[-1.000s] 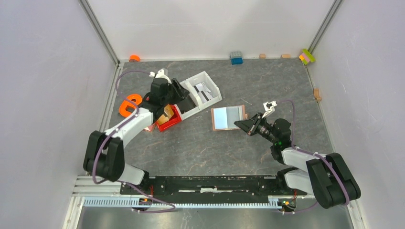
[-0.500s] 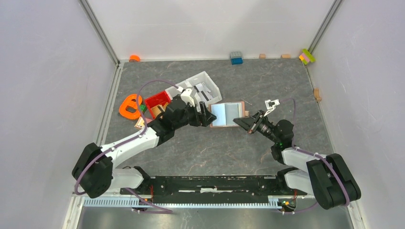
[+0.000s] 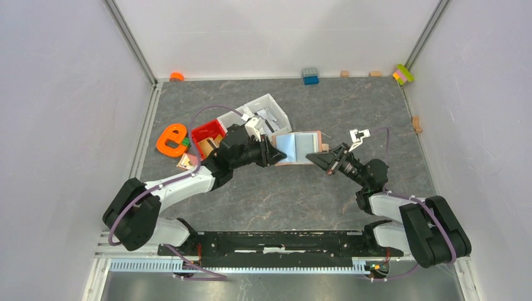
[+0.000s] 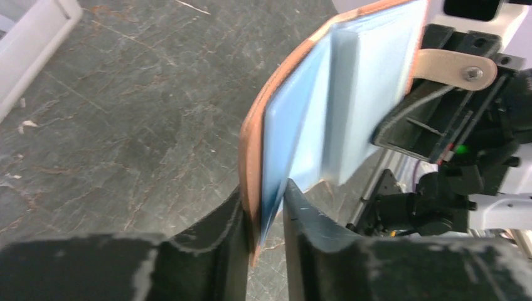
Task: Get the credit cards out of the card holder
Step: Remove the credit card from the card holder.
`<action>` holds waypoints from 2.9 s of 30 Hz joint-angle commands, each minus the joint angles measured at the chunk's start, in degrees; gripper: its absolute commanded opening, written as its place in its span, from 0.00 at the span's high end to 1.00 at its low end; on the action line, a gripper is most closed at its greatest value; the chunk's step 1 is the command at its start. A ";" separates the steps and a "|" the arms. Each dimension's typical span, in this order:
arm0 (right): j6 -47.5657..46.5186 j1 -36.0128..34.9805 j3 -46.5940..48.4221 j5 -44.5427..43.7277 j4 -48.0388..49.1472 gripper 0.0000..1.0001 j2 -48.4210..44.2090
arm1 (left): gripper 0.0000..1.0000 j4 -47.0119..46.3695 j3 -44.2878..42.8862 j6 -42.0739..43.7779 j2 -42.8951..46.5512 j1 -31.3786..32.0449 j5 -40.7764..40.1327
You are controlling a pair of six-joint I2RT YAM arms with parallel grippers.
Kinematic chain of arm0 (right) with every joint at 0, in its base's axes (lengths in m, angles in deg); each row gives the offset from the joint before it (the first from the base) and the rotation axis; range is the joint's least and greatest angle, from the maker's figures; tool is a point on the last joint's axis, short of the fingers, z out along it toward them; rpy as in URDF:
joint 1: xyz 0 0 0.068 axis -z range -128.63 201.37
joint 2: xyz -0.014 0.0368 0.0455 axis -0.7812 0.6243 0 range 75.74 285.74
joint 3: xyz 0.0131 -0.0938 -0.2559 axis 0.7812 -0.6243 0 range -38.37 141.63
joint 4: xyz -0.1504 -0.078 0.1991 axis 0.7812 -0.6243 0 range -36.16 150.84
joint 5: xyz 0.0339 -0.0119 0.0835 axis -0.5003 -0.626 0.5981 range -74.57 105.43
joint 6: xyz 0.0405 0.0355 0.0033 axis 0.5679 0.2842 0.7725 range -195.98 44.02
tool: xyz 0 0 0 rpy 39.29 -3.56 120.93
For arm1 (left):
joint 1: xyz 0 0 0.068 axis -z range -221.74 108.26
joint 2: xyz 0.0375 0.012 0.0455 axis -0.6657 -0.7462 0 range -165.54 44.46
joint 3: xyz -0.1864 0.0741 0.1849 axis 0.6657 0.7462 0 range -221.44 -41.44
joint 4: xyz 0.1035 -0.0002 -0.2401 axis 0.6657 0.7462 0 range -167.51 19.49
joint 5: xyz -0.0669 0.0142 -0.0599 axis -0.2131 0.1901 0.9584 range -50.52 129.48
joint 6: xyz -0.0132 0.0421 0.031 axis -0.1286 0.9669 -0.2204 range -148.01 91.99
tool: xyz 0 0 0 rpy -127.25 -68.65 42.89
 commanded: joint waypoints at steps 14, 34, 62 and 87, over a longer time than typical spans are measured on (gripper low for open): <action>-12.30 -2.40 -1.65 -11.22 -7.59 0.55 -5.09 | 0.95 -6.59 3.95 0.35 5.57 0.05 -2.54; -17.23 -4.40 -1.05 -11.34 -13.49 0.72 -5.96 | 0.94 -9.60 1.21 -1.58 -0.06 0.05 6.91; -26.45 -7.99 0.53 -23.95 -29.99 0.59 -17.90 | 0.87 -6.24 0.56 -2.50 -1.60 0.05 2.94; -25.45 -8.59 1.66 -18.22 -26.22 0.76 -12.79 | 0.87 -17.07 0.12 -7.07 -5.73 0.31 15.16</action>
